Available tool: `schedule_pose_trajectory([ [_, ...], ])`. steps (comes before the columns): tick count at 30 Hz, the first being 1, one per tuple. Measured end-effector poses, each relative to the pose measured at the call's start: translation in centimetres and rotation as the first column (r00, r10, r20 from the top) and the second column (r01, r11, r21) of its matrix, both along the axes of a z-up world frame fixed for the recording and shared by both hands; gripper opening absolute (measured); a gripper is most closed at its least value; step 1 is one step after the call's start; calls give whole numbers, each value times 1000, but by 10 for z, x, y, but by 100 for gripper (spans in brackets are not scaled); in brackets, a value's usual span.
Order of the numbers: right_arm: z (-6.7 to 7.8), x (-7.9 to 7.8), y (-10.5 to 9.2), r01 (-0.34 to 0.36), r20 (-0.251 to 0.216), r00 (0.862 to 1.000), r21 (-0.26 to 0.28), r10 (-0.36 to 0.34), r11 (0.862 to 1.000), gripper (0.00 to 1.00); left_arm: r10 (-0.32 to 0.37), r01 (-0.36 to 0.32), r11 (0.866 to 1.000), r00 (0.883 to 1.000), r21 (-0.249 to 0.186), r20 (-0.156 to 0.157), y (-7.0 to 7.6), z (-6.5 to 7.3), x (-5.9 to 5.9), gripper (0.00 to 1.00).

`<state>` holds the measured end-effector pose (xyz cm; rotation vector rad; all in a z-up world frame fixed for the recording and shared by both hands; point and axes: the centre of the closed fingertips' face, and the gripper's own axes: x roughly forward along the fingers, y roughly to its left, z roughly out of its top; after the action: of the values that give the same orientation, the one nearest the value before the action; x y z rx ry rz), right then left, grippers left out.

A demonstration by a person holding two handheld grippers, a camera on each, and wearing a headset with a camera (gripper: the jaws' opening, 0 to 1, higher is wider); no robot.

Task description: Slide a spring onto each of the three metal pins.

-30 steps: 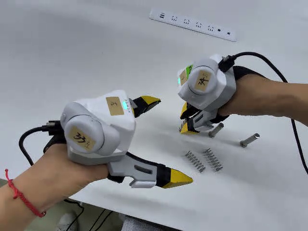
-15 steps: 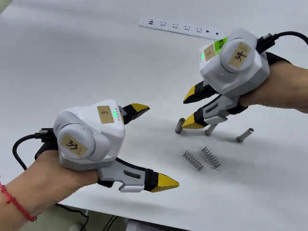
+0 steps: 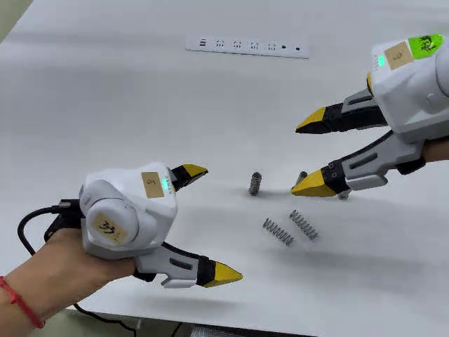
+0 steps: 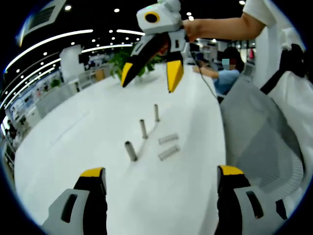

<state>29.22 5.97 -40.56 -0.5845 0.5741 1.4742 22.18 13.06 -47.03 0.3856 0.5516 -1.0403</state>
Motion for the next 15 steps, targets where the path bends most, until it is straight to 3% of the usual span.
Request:
schedule_pose_trajectory([
  [6, 8, -11, -32, 27, 9, 1000, 78, -28, 997, 68, -40, 40, 998, 999, 46, -4, 0, -5, -1, 92],
  [10, 8, -15, -54, 69, -9, 998, 128, -69, 989, 78, -73, 73, 995, 997, 67, -13, -4, -6, -2, 88],
  [15, -1, -23, -88, 113, -6, 994, 136, -113, 984, 87, -134, 134, 984, 991, 115, -7, -12, -9, 0, 83],
])
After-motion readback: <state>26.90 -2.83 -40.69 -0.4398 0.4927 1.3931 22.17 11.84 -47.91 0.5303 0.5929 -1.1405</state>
